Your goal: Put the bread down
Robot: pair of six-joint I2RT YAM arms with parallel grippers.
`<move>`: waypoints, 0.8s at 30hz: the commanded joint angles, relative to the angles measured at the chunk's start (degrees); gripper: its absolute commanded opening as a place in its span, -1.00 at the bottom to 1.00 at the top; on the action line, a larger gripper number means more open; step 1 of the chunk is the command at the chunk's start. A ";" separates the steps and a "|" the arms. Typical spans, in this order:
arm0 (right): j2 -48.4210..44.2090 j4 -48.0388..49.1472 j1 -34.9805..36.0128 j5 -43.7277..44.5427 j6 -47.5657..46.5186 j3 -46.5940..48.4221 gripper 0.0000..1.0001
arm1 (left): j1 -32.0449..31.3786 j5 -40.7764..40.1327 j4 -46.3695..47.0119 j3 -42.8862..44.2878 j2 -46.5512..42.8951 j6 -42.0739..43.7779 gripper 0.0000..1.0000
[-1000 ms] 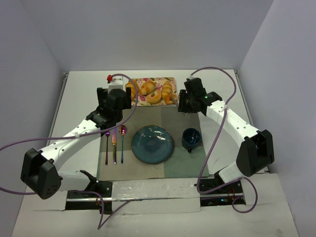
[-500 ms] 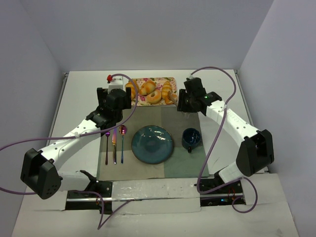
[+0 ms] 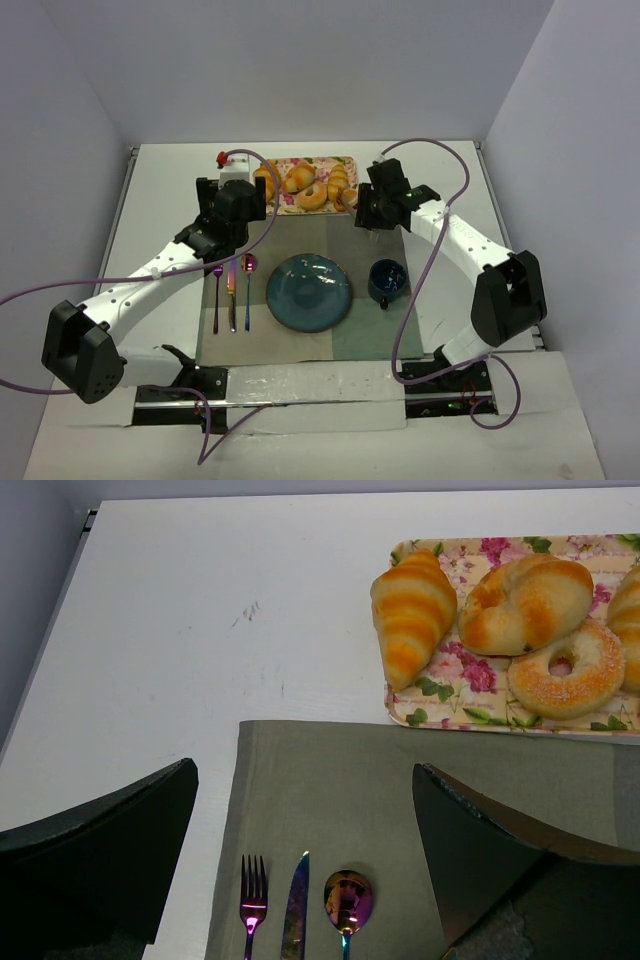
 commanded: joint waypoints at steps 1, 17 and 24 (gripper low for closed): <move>0.79 3.00 0.50 -0.04 0.47 0.72 0.07 | -0.32 -0.26 1.26 1.73 -1.20 -0.32 0.98; 0.70 3.70 0.58 -1.71 0.56 0.45 -0.43 | -0.32 -0.44 1.34 1.73 -0.94 -0.32 0.98; 0.35 3.35 0.67 -1.71 0.65 0.72 -0.92 | -0.23 -0.52 1.26 1.73 -0.94 -0.23 0.99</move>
